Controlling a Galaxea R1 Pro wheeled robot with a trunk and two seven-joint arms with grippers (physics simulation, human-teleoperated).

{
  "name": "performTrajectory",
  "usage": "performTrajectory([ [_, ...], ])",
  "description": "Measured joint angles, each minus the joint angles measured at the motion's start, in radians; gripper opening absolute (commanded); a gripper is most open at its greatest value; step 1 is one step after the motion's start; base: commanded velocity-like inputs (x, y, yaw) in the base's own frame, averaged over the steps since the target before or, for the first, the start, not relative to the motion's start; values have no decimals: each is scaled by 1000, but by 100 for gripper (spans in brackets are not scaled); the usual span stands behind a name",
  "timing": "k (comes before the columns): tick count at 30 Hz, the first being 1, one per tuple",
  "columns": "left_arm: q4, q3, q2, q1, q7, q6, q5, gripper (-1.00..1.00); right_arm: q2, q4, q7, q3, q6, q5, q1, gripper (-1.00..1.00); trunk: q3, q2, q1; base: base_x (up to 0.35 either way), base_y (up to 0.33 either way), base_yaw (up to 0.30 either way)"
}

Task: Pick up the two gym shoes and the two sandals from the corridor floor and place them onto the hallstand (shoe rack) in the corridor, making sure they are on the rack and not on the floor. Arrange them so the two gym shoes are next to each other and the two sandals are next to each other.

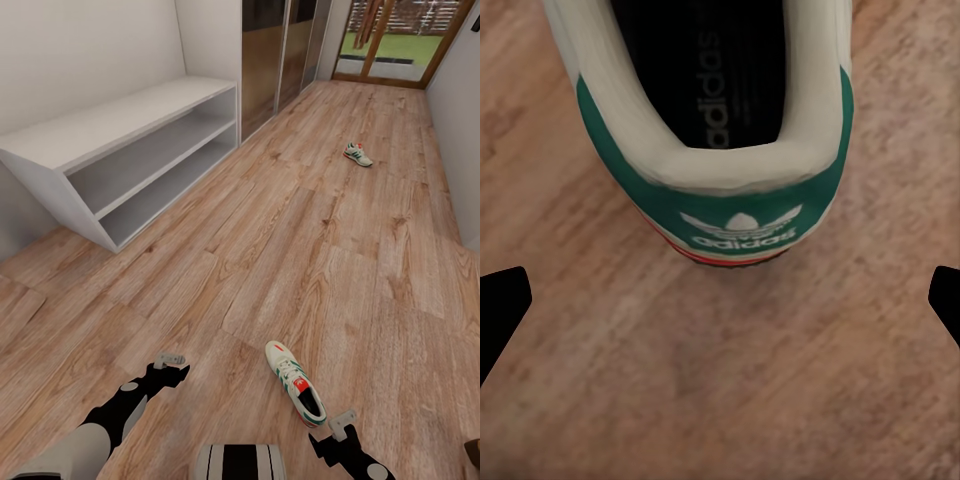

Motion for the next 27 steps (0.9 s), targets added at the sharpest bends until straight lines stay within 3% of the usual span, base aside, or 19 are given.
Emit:
performTrajectory([
  [27, 0, -1, 0, 2, -2, -7, 0, 100, 0, 0, 0, 0, 0, 0, 0, 100, 0, 0, 0, 32, 24, 0],
])
